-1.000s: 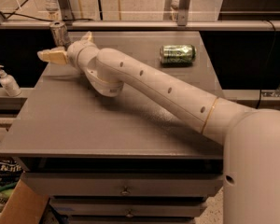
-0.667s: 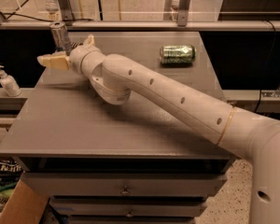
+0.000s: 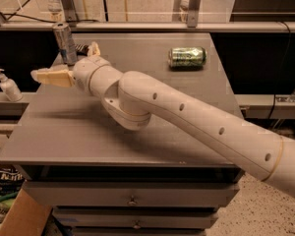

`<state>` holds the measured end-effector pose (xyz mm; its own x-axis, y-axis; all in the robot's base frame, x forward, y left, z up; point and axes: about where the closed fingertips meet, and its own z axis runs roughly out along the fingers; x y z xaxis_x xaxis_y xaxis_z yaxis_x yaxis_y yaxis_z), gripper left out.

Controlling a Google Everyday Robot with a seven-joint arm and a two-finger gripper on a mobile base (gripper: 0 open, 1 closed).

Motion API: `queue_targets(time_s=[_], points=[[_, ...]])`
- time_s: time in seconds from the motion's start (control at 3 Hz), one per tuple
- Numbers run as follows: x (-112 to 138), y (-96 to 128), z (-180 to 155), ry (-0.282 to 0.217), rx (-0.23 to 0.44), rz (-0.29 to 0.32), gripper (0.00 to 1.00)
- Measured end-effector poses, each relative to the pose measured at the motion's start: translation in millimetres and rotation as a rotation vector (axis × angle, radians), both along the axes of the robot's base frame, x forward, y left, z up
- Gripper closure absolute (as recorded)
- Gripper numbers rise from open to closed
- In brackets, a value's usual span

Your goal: Move redbull can near rxbar chocolate

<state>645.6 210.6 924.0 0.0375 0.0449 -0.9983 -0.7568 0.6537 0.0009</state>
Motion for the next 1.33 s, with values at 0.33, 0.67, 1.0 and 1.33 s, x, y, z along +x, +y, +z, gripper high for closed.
queue_targets(time_s=[0.33, 0.67, 1.0, 1.33], points=[[-44.8, -17.0, 1.9, -0.021, -0.016, 0.071, 0.0], [-44.9, -16.9, 1.9, -0.021, -0.016, 0.071, 0.0], [-50.3, -11.2, -0.3, -0.035, -0.048, 0.118, 0.0], [-64.3, -26.0, -11.0, -0.041, -0.123, 0.152, 0.0]])
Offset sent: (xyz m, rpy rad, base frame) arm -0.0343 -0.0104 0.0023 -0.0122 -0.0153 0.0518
